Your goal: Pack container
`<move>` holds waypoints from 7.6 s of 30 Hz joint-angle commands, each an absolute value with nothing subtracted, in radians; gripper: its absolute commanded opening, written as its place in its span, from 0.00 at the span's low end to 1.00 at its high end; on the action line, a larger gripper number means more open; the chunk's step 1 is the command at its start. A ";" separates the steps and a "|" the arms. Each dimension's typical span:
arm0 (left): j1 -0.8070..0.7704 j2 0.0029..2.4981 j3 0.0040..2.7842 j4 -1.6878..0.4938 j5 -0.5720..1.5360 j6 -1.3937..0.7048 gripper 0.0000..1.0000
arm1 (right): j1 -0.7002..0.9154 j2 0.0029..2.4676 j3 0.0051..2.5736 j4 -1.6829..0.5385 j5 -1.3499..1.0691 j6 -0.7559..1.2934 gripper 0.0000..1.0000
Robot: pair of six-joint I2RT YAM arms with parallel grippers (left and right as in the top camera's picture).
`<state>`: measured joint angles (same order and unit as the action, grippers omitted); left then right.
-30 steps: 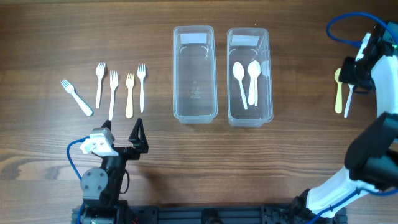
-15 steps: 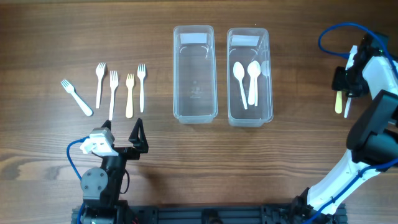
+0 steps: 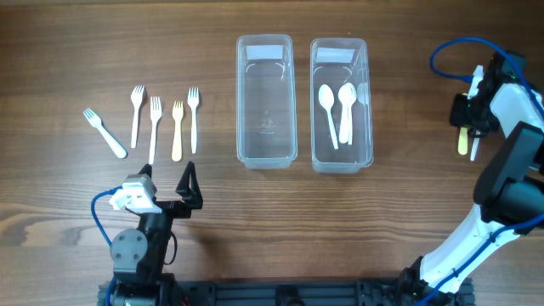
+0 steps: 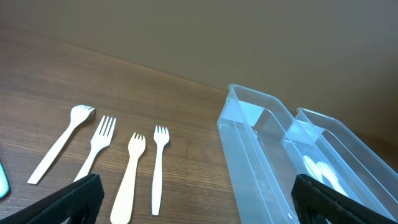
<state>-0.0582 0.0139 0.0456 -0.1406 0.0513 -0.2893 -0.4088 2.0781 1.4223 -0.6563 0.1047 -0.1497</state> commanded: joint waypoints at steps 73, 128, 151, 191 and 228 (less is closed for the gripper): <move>-0.062 0.009 0.036 -0.138 0.059 -0.276 1.00 | 0.102 1.754 1.672 -0.891 0.080 0.155 0.56; -0.062 0.009 0.036 -0.138 0.059 -0.276 1.00 | -0.527 2.138 1.422 -0.609 -0.003 -0.080 0.09; -0.062 0.009 0.036 -0.138 0.059 -0.276 1.00 | -0.015 1.748 1.522 -0.630 -0.114 0.022 0.04; -0.062 0.009 0.036 -0.138 0.059 -0.276 1.00 | -0.139 1.743 1.560 -0.636 0.117 0.131 0.82; -0.054 0.263 0.385 -0.299 -0.184 -0.370 1.00 | -0.211 1.743 1.560 -0.637 0.116 0.131 1.00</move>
<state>-0.0582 0.1009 0.1783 -0.2211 -0.0780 -0.3447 -0.2123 1.7557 1.5421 -0.6353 0.0990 0.1307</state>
